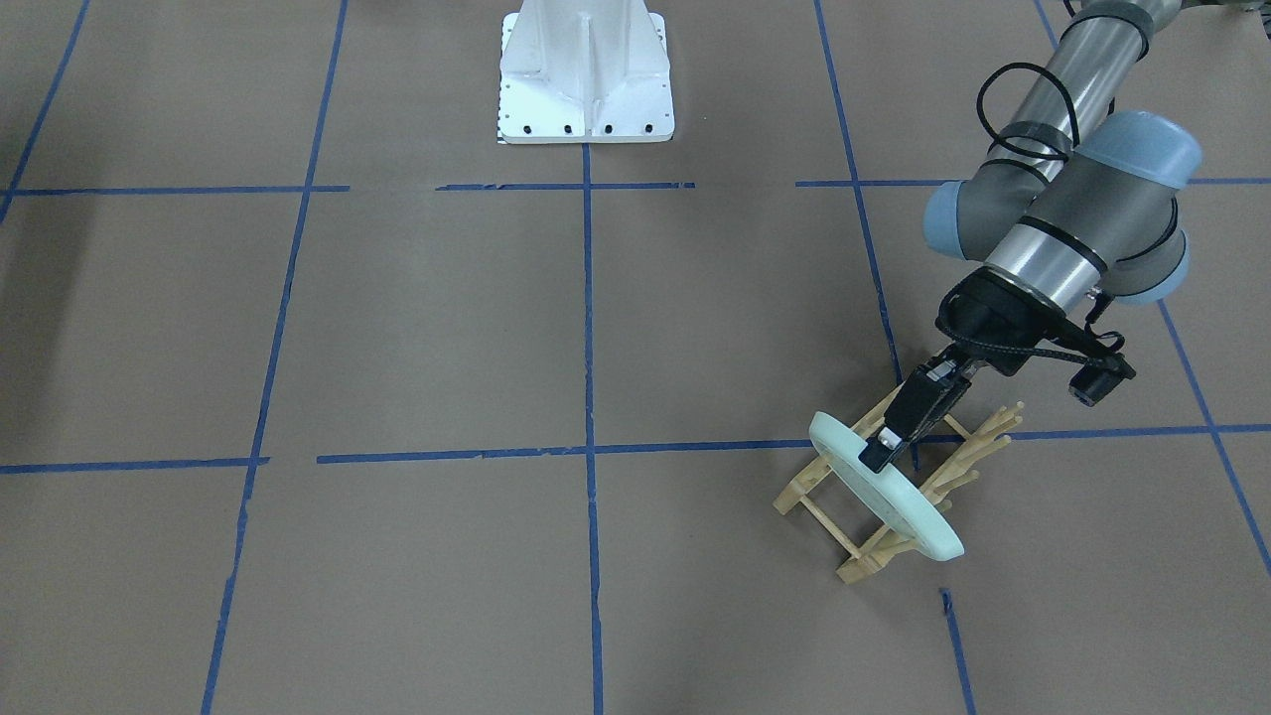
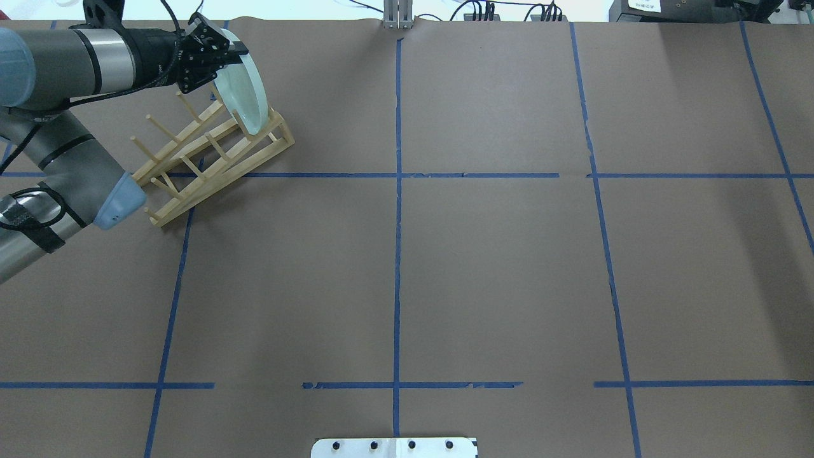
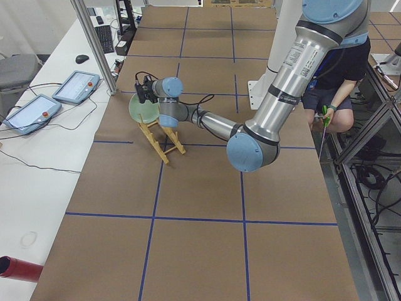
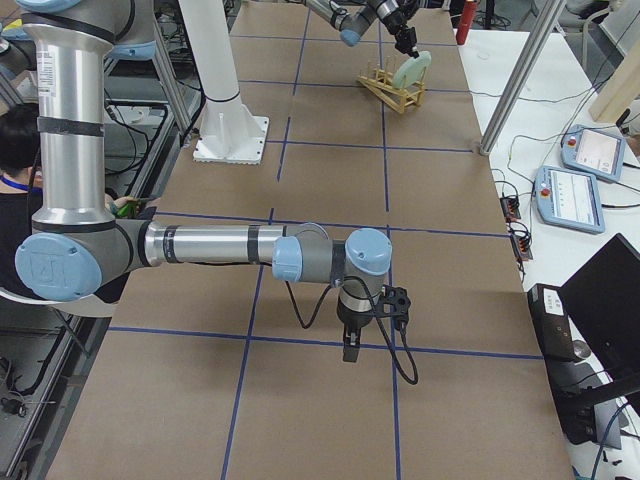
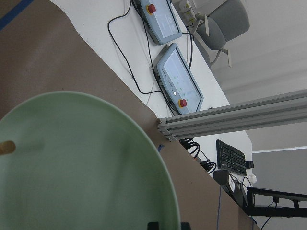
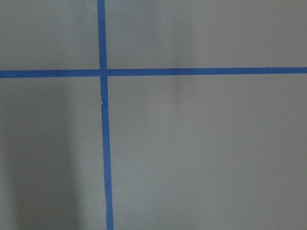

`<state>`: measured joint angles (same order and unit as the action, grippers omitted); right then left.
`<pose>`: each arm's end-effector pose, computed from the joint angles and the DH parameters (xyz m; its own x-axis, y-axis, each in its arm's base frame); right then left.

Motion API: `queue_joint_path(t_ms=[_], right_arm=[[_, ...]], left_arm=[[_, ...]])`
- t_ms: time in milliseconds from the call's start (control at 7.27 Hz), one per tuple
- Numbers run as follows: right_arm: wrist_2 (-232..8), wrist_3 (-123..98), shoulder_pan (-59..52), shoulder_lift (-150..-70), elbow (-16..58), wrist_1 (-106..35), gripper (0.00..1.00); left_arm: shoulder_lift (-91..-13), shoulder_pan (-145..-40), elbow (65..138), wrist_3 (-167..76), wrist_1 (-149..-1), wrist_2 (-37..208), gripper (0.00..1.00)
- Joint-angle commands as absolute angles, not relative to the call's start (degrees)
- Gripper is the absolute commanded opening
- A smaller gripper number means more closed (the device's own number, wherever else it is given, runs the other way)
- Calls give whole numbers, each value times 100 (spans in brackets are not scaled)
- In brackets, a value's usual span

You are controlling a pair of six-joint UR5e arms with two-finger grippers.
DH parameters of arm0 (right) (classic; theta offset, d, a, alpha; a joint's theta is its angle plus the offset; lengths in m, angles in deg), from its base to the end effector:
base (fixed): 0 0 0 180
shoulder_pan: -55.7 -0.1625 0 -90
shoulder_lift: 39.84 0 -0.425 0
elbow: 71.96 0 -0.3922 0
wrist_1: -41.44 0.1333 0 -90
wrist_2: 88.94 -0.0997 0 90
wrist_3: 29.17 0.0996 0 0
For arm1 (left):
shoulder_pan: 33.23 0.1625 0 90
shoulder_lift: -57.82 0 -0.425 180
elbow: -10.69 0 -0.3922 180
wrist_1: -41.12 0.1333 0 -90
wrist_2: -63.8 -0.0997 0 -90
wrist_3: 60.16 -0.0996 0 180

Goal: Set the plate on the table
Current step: 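Close the left gripper on the green plate's rim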

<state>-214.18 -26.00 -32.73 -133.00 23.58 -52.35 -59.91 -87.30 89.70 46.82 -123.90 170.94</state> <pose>0.0630 -0.4680 0.6543 0.8171 0.0471 0.5746 -0.0178 0.9982 -0.0565 0.3063 -0.5998 0.3231 -0.1927 -0.2096 -0.9586 0.5695 0.7717 -0.2832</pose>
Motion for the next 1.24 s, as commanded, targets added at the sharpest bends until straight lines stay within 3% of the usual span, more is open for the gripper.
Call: queue_joint_path(t_ms=[0, 413, 1101], right_arm=[[-21418, -2601, -3281, -13300, 2358, -5234, 100], [-21418, -2601, -3272, -13300, 2358, -5234, 100], [-21418, -2601, -3272, -13300, 2358, -5234, 100]], left_arm=[[-5960, -8737, 8970, 4689, -12543, 17102, 23], [-5942, -8746, 8970, 4707, -12675, 17111, 19], [-5951, -8746, 8970, 4698, -12667, 17102, 21]])
